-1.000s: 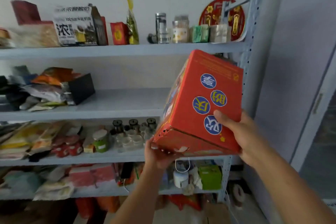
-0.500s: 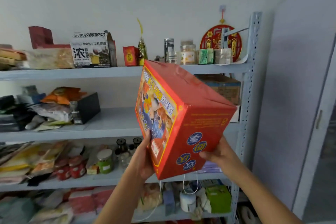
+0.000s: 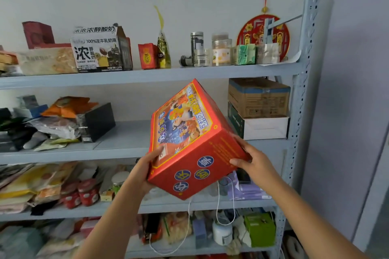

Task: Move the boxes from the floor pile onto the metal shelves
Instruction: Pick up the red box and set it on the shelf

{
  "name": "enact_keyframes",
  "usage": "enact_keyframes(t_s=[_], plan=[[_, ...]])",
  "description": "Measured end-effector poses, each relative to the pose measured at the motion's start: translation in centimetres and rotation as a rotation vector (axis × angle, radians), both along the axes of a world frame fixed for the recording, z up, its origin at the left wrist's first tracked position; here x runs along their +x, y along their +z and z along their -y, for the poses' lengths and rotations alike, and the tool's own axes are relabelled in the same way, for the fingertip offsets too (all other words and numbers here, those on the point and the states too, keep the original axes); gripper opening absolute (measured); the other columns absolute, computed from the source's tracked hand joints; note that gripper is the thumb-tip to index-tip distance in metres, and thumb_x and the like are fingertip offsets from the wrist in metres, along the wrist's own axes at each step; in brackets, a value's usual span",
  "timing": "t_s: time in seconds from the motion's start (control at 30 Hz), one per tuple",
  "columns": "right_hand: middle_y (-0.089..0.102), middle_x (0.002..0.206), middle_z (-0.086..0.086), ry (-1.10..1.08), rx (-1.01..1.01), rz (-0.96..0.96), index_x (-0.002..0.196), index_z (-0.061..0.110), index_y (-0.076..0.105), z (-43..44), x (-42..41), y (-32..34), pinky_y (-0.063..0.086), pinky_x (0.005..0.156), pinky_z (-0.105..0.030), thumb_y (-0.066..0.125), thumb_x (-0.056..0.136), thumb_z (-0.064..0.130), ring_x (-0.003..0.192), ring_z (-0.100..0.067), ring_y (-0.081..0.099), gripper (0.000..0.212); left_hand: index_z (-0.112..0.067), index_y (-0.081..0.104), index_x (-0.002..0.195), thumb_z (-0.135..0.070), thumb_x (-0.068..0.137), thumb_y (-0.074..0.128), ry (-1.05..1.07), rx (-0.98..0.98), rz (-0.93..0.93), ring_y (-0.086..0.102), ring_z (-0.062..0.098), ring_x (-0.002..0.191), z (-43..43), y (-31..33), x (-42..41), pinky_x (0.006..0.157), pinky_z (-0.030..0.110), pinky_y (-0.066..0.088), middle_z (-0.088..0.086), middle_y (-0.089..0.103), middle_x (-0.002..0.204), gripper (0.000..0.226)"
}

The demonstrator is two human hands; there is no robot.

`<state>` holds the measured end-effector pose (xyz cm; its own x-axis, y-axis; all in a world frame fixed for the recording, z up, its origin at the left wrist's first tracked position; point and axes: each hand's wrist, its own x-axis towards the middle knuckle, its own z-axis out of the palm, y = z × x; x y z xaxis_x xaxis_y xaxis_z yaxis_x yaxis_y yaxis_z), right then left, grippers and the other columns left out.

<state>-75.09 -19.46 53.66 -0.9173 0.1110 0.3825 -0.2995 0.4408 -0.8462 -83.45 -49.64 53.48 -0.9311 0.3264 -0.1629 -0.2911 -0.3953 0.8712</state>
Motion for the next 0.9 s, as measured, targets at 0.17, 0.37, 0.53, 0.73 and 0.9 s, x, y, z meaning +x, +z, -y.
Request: enact_keyframes(t_s=[0.17, 0.37, 0.53, 0.73, 0.9], plan=[[0.067, 0.119, -0.001, -0.123, 0.07, 0.04, 0.137, 0.016, 0.052, -2.2, -6.7, -0.8, 0.049, 0.097, -0.035, 0.07, 0.089, 0.011, 0.109, -0.017, 0.063, 0.052, -0.014, 0.051, 0.132, -0.019, 0.084, 0.069, 0.099, -0.116, -0.075, 0.07, 0.031, 0.077, -3.6, 2.8, -5.8, 0.074, 0.051, 0.059, 0.021, 0.068, 0.12, 0.051], [0.069, 0.111, -0.006, -0.159, 0.032, 0.119, 0.12, 0.011, 0.059, -6.5, -14.0, -2.6, 0.051, 0.096, -0.041, 0.073, 0.086, 0.01, 0.102, -0.022, 0.064, 0.037, -0.023, 0.058, 0.125, -0.01, 0.086, 0.067, 0.135, -0.193, -0.179, 0.07, 0.022, 0.072, -8.7, 4.6, -12.5, 0.069, 0.038, 0.059, 0.008, 0.074, 0.105, 0.042], [0.071, 0.109, -0.007, -0.206, 0.023, 0.162, 0.119, 0.013, 0.059, -8.3, -18.5, -4.4, 0.052, 0.092, -0.04, 0.072, 0.086, 0.011, 0.104, -0.025, 0.067, 0.036, -0.015, 0.05, 0.135, -0.013, 0.081, 0.075, 0.198, -0.262, -0.188, 0.073, 0.025, 0.079, -12.1, 3.5, -17.0, 0.066, 0.038, 0.061, 0.011, 0.073, 0.11, 0.059], [0.029, 0.157, -0.008, -0.387, 0.312, -0.223, 0.153, 0.021, 0.021, -7.3, -20.9, -3.3, 0.033, 0.114, -0.043, 0.066, 0.087, 0.018, 0.146, -0.025, 0.028, 0.08, -0.033, 0.025, 0.152, -0.058, 0.091, 0.052, 0.428, -0.866, -0.589, 0.058, 0.028, 0.122, -15.1, 2.9, -19.4, 0.089, 0.044, 0.057, 0.006, 0.033, 0.156, 0.071], [0.009, 0.165, -0.001, -0.267, 0.926, -0.204, 0.154, 0.025, 0.022, -6.3, -24.1, 0.7, -0.008, 0.119, -0.038, 0.056, 0.096, 0.037, 0.152, -0.018, -0.004, 0.068, -0.042, 0.032, 0.149, -0.069, 0.089, 0.044, 0.127, -1.596, -1.126, 0.021, 0.018, 0.149, -15.3, 3.6, -21.2, 0.119, 0.05, 0.024, -0.01, 0.027, 0.16, 0.067]])
